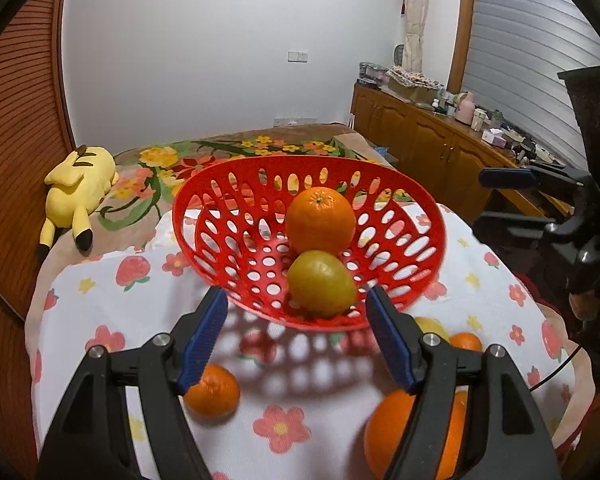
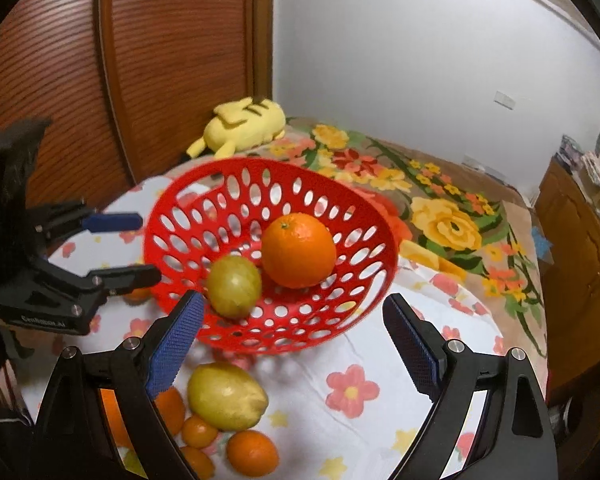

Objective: Organize fruits
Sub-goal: 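Open both tools to drop the pomelo and orange into the basket, then move both tools back toward the remaining fruit cluster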

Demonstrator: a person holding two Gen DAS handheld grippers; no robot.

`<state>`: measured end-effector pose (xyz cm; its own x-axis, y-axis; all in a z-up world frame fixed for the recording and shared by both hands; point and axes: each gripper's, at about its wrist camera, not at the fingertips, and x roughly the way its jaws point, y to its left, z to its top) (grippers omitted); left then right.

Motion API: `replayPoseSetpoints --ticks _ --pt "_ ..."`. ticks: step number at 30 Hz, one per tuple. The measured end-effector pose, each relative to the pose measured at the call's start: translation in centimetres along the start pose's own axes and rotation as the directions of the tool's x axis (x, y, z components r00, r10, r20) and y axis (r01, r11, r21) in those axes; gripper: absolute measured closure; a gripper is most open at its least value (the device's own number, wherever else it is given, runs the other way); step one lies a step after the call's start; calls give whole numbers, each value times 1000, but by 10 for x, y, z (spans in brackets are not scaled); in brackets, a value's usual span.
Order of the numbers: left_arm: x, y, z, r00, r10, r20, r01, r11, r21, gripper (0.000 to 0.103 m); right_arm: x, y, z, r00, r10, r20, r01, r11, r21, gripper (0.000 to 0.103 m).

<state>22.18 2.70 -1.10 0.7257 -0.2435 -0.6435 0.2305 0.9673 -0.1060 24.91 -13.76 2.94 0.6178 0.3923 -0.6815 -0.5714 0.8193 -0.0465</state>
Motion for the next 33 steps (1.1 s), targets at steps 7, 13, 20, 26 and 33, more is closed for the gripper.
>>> replayPoseSetpoints --ticks 7,13,20,26,33 --pt "-29 -13 -17 999 -22 32 22 1000 10 27 -36 17 -19 998 -23 64 21 999 28 10" --pt "-51 -21 -36 997 -56 54 55 998 13 22 -53 33 -50 996 -15 89 8 997 78 10" --pt "-70 -27 -62 996 -51 70 51 999 -1 16 -58 58 -90 996 25 81 -34 994 108 10" --pt "-78 -29 -80 997 -34 72 33 999 14 16 -59 76 -115 996 42 80 -52 991 125 10" --pt "-77 -25 -103 998 -14 55 14 1000 -2 15 -51 90 -136 995 58 78 -68 988 138 11"
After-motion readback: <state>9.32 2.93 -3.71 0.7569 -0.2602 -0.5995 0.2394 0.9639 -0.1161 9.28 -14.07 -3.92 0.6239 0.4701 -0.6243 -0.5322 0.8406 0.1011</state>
